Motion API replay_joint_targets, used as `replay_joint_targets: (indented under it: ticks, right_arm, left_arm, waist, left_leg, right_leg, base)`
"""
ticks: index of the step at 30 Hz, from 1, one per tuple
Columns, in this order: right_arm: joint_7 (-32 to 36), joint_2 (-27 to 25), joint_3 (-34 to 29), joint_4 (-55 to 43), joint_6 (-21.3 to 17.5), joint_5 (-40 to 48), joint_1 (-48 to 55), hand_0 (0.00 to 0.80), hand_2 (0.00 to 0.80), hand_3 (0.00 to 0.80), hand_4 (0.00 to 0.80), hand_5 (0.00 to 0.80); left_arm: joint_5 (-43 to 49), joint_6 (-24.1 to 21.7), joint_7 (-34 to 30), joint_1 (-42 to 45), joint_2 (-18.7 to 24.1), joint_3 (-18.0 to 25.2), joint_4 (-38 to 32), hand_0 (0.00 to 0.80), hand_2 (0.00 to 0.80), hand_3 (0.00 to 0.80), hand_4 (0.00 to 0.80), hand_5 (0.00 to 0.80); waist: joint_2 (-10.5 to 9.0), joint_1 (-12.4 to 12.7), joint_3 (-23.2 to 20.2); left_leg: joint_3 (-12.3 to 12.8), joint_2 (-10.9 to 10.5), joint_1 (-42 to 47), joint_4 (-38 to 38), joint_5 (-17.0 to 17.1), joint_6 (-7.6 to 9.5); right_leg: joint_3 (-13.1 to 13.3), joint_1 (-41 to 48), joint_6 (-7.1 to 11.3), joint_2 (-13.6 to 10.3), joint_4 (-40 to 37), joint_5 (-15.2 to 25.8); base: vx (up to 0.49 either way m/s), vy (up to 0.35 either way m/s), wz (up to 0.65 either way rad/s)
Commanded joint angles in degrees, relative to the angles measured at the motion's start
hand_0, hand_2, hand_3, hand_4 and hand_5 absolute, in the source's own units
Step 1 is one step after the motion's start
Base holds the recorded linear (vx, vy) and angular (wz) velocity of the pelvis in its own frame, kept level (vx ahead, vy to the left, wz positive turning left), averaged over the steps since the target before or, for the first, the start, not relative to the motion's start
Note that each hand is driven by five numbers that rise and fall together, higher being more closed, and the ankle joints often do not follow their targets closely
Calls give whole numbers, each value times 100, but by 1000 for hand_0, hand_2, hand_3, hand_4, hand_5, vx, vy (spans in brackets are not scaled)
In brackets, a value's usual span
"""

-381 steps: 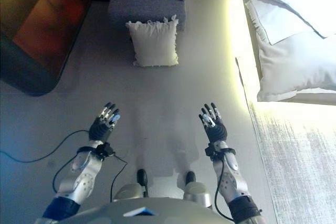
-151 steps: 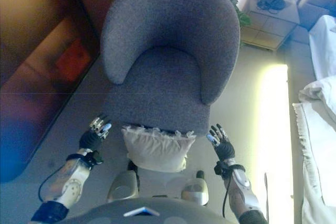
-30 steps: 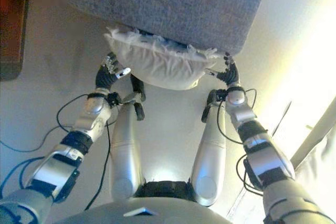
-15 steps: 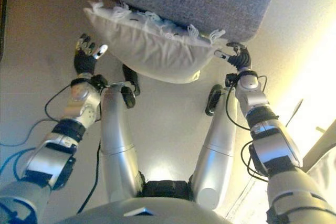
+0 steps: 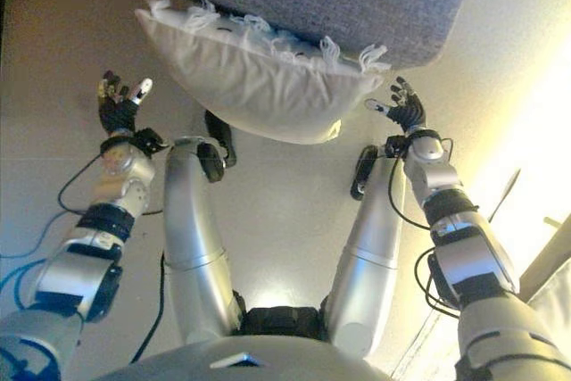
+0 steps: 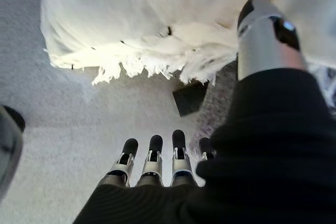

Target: Pick up the cushion and take it to the sofa

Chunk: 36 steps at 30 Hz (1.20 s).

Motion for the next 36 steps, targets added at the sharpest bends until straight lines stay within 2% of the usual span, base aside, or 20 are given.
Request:
replay_joint_targets:
  ticks: [1,4,11,16,27,29,30,31,32,33,36]
  right_arm:
    - [313,-220,111,-128,115,-134,-213,0,0,0,0,0]
    - [450,-272,309,-103,169,-240,-412,0,0,0,0,0]
    - [609,-342,723,-192,238,-333,-755,0,0,0,0,0]
    - [593,-339,910,-339,305,-253,-912,0,0,0,0,0]
    - [724,-407,1204,-502,501,-330,-1230,0,0,0,0,0]
    - [783,-443,1258,-549,557,-292,-1267,0,0,0,0,0]
    - [804,-469,1270,-577,585,-278,-1262,0,0,0,0,0]
    - [821,-474,1279,-566,614,-297,-1256,420,420,420,420,420]
    - [857,-471,1297,-539,646,-329,-1274,800,800,800,800,800]
    - [908,-468,1313,-530,668,-375,-1289,800,800,800,800,800]
    - [1033,-455,1394,-543,728,-566,-1317,800,800,800,800,800]
  left_arm:
    - [-559,102,-479,-370,212,-104,162,0,0,0,0,0]
    - [-698,344,-871,-702,349,-231,342,0,0,0,0,0]
    - [-1000,539,-1462,-1197,563,-563,560,0,0,0,0,0]
    - [-1105,615,-1267,-1381,584,-683,672,0,0,0,0,0]
    - [-1196,794,-1576,-1911,634,-869,1018,0,0,0,0,0]
    - [-1319,752,-1800,-1970,643,-888,1011,0,0,0,0,0]
    - [-1348,751,-1850,-1981,643,-911,969,135,135,135,135,135]
    - [-1357,756,-1927,-1991,653,-926,941,449,449,449,449,449]
    - [-1362,769,-1975,-2019,650,-965,925,653,653,653,653,653]
    - [-1370,758,-1981,-2026,638,-990,910,800,800,800,800,800]
    - [-1392,728,-1916,-2018,593,-1006,862,800,800,800,800,800]
  waist:
    - [166,-75,-20]
    - [193,-120,-19]
    - [273,-194,-18]
    - [341,-257,-18]
    - [414,-382,-18]
    - [423,-406,-18]
    - [425,-413,-18]
    - [435,-414,-18]
    - [448,-419,-18]
    - [456,-421,-18]
    - [466,-430,-18]
  left_leg:
    - [550,180,262,970,-1358,326]
    - [576,211,192,1016,-1348,319]
    - [656,267,45,1076,-1339,318]
    - [717,290,-17,1089,-1328,307]
    - [855,372,-95,1205,-1374,311]
    - [875,393,-124,1221,-1378,315]
    - [881,401,-141,1235,-1386,313]
    - [888,409,-149,1239,-1388,313]
    - [898,416,-149,1231,-1386,312]
    - [907,415,-144,1219,-1384,309]
    - [940,417,-117,1180,-1374,310]
  right_leg:
    - [-257,-200,-502,6,-718,997]
    - [-205,-276,-504,-8,-684,999]
    - [-113,-440,-534,-16,-692,1033]
    - [-42,-525,-571,17,-692,1031]
    - [57,-648,-655,58,-555,952]
    - [79,-690,-669,62,-557,963]
    - [88,-707,-673,61,-555,967]
    - [96,-717,-676,60,-556,971]
    - [104,-720,-680,61,-567,977]
    - [107,-717,-680,61,-579,981]
    - [106,-693,-688,68,-633,993]
  base:
    - [21,90,-3]
    - [23,72,-3]
    - [31,69,-6]
    - [49,89,-4]
    - [45,61,-1]
    - [28,51,0]
    - [17,40,0]
    - [15,36,0]
    - [15,38,-1]
    - [14,38,-1]
    - [11,34,-2]
